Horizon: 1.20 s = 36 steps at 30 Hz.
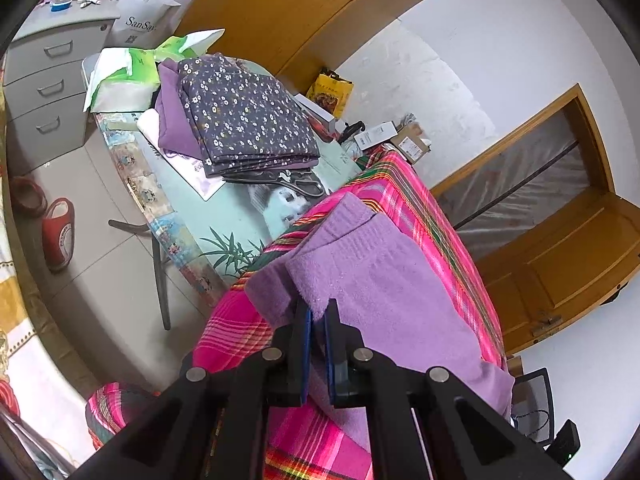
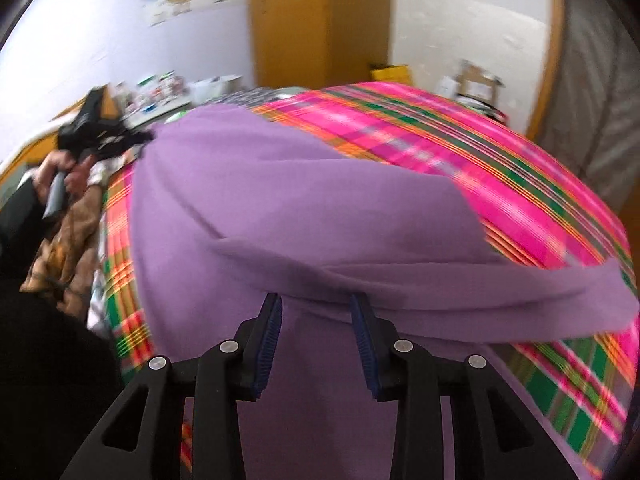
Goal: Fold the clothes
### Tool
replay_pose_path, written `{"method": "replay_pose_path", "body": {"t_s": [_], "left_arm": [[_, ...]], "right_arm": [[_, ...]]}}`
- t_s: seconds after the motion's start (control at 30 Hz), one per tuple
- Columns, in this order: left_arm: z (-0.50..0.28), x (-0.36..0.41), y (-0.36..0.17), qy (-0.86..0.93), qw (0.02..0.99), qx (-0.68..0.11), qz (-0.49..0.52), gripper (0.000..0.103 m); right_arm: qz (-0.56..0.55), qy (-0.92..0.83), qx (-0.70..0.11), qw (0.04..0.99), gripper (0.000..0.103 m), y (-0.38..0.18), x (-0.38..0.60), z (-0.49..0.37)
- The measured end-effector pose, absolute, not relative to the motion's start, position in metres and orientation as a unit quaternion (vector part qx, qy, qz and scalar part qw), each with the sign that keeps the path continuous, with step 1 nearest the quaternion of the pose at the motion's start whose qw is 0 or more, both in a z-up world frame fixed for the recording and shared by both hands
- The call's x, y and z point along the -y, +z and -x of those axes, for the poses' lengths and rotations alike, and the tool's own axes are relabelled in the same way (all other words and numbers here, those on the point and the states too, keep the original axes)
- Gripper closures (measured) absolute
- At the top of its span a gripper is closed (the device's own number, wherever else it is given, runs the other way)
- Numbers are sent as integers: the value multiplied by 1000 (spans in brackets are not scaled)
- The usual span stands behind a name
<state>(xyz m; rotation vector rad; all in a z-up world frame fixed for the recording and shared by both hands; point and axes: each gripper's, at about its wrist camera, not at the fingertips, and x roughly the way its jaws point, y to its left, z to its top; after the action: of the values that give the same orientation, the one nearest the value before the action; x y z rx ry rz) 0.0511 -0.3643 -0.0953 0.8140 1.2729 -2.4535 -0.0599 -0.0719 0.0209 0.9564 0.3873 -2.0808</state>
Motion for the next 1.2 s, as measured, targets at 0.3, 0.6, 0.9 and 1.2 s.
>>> {"method": "replay_pose_path", "body": {"t_s": [0.3,0.6,0.9,1.2], "left_arm": [[-52,366,-101,-840,128,-445,-283,96],[-51,366,-102,-840,126,-446,-283,96],[-51,366,-98,-842,123,-440,-286,96],[-54,363,-92,-846,120,-430,-290,96]], "right_arm": [[-442,-817,173,327,65,18,-12,122],[-469,-793,296,252,66,-3,-38,164],[-429,-810,296,268,99,9,-45,158],[-359,-834,311,279,100,56,-75,80]]}}
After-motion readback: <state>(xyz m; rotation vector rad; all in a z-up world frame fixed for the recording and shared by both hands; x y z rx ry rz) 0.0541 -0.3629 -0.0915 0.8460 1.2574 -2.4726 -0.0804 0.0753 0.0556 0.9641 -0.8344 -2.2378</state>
